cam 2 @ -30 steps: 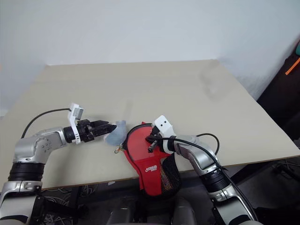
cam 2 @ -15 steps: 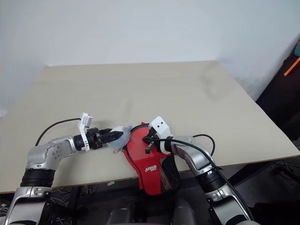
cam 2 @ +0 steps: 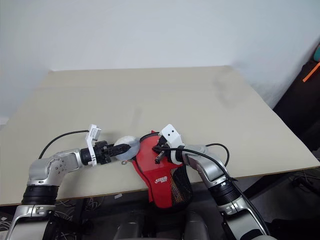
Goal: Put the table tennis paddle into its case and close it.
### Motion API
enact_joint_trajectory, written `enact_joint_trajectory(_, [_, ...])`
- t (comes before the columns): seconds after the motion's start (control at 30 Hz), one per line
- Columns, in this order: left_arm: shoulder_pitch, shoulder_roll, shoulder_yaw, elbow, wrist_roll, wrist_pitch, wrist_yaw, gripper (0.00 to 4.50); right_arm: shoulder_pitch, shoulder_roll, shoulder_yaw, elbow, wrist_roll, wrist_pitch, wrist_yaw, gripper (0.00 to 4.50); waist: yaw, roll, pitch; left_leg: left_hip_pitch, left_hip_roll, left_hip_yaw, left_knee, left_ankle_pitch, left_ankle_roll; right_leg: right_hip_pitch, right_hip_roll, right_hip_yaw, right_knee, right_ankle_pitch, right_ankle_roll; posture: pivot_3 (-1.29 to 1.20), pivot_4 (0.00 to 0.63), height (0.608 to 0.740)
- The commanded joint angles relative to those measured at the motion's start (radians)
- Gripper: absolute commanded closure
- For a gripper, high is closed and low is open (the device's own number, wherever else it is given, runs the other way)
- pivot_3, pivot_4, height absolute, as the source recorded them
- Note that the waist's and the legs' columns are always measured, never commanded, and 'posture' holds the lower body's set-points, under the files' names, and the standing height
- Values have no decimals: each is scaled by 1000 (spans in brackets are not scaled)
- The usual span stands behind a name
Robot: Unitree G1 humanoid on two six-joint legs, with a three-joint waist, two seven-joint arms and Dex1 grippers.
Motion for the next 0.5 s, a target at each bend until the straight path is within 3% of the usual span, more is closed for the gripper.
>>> enact_joint_trajectory(0.03, [-28, 6, 12, -25, -7, 1, 6, 3677, 7, -4, -10, 13, -15, 12, -5, 4500, 0, 0, 0, 0, 0, 0, 0, 0, 0, 0, 0, 0, 0, 0, 0, 0, 0, 654])
enact_joint_trajectory(0.07, [-35, 12, 13, -28, -6, 0, 4, 3836, 7, -5, -10, 12, -15, 13, -5, 4500, 0, 0, 0, 0, 0, 0, 0, 0, 0, 0, 0, 0, 0, 0, 0, 0, 0, 654])
enact_joint_trajectory(0.5, [-252, 65, 13, 216, 129, -192, -6, 3836, 12, -21, 12, 9, -24, 9, 36, 4500, 0, -2, -1, 0, 1, 0, 1, 0, 0, 0, 2, 0, 0, 0, 0, 0, 0, 654])
